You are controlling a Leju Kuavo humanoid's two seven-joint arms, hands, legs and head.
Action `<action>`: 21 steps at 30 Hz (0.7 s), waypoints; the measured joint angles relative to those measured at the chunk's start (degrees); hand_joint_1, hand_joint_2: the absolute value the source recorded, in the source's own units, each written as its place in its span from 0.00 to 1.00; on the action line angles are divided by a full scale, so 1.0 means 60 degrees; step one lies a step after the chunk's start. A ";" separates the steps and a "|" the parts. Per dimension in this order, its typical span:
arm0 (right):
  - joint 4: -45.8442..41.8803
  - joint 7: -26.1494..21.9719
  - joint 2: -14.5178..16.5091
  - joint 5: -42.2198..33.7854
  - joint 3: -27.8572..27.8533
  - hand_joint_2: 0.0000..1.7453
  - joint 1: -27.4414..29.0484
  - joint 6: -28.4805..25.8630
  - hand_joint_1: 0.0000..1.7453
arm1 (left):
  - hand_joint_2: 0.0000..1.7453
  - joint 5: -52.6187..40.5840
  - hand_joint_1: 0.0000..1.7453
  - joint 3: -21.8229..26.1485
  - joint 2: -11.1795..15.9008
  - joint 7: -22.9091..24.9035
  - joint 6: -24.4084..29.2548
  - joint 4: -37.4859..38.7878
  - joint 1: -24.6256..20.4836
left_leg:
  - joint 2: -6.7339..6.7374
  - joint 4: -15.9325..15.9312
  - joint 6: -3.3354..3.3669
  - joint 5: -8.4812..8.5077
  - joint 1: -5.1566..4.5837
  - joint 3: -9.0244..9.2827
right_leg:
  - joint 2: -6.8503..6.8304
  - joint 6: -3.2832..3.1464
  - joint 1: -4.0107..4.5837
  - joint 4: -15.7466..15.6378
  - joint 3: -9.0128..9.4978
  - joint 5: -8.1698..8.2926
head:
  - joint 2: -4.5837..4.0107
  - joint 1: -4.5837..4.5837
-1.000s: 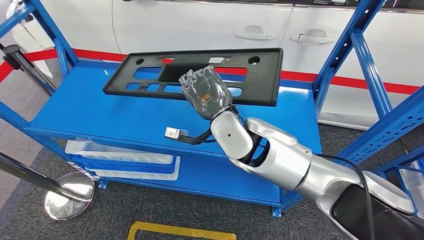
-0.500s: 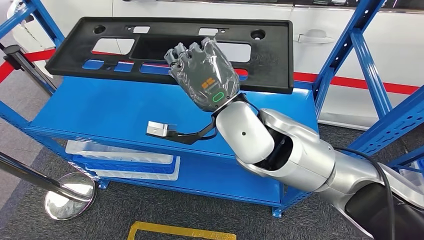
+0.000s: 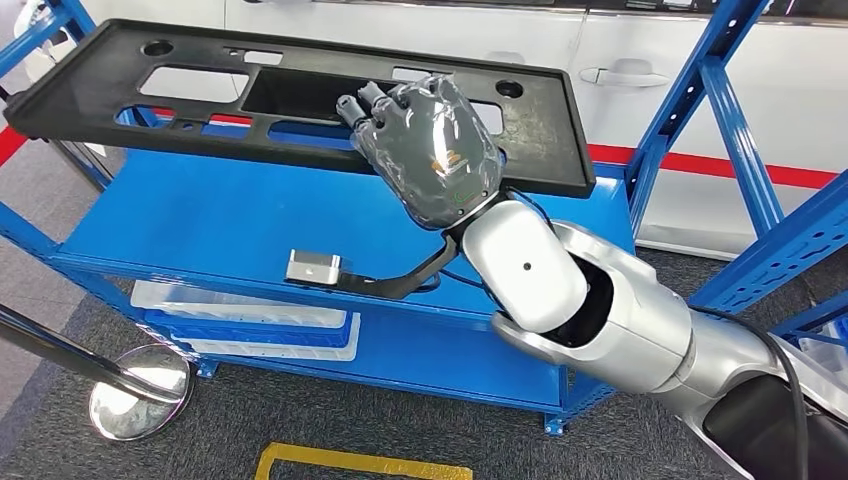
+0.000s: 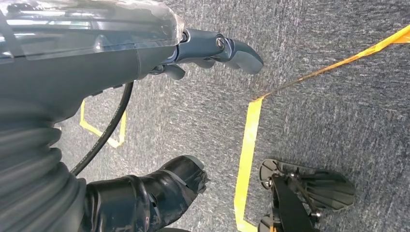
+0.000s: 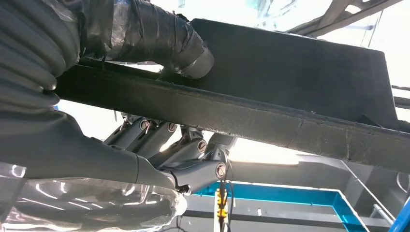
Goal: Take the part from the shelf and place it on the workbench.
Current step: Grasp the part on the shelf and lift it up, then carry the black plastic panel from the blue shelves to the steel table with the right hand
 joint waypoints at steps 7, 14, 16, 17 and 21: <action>-0.0131 0.0025 -0.0127 -0.0024 -0.0031 1.00 0.0000 -0.0001 1.00 | 1.00 -0.0019 0.00 -0.0016 -0.0010 0.0003 0.0075 0.0000 -0.0023 | 0.0000 0.0007 0.0002 -0.0001 -0.0010 -0.0001 | 0.0000 0.0002 -0.0014 -0.0005 0.0001 0.0001 | 0.0000 -0.0001; -0.0206 0.0114 -0.0239 0.0105 -0.0031 1.00 0.0001 0.0061 1.00 | 1.00 -0.0130 0.00 -0.0156 -0.0015 -0.0001 0.0132 0.0000 -0.0032 | -0.0001 0.0034 0.0065 -0.0022 -0.0065 -0.0007 | 0.0000 0.0034 -0.0069 -0.0009 0.0003 0.0003 | 0.0000 -0.0002; -0.0206 0.0116 -0.0275 0.0135 -0.0031 1.00 0.0002 0.0097 1.00 | 1.00 -0.0153 0.00 -0.0201 -0.0015 0.0000 0.0135 0.0000 -0.0036 | -0.0001 0.0054 0.0120 -0.0027 -0.0094 -0.0015 | 0.0000 0.0078 -0.0097 -0.0011 0.0005 0.0007 | 0.0000 -0.0003; -0.0206 0.0117 -0.0292 0.0147 -0.0031 1.00 0.0002 0.0108 1.00 | 1.00 -0.0158 0.00 -0.0219 -0.0015 0.0000 0.0136 0.0000 -0.0040 | -0.0001 0.0063 0.0153 -0.0022 -0.0108 -0.0021 | 0.0000 0.0105 -0.0111 -0.0021 0.0006 0.0017 | 0.0000 -0.0005; -0.0227 0.0118 -0.0353 0.0173 -0.0031 1.00 -0.0005 0.0126 1.00 | 1.00 -0.0158 0.00 -0.0242 -0.0047 0.0001 0.0090 0.0000 -0.0071 | 0.0054 -0.0307 0.0338 0.0192 -0.0001 0.0157 | -0.0017 0.0248 -0.0086 0.0140 -0.0038 -0.0186 | 0.0000 0.0023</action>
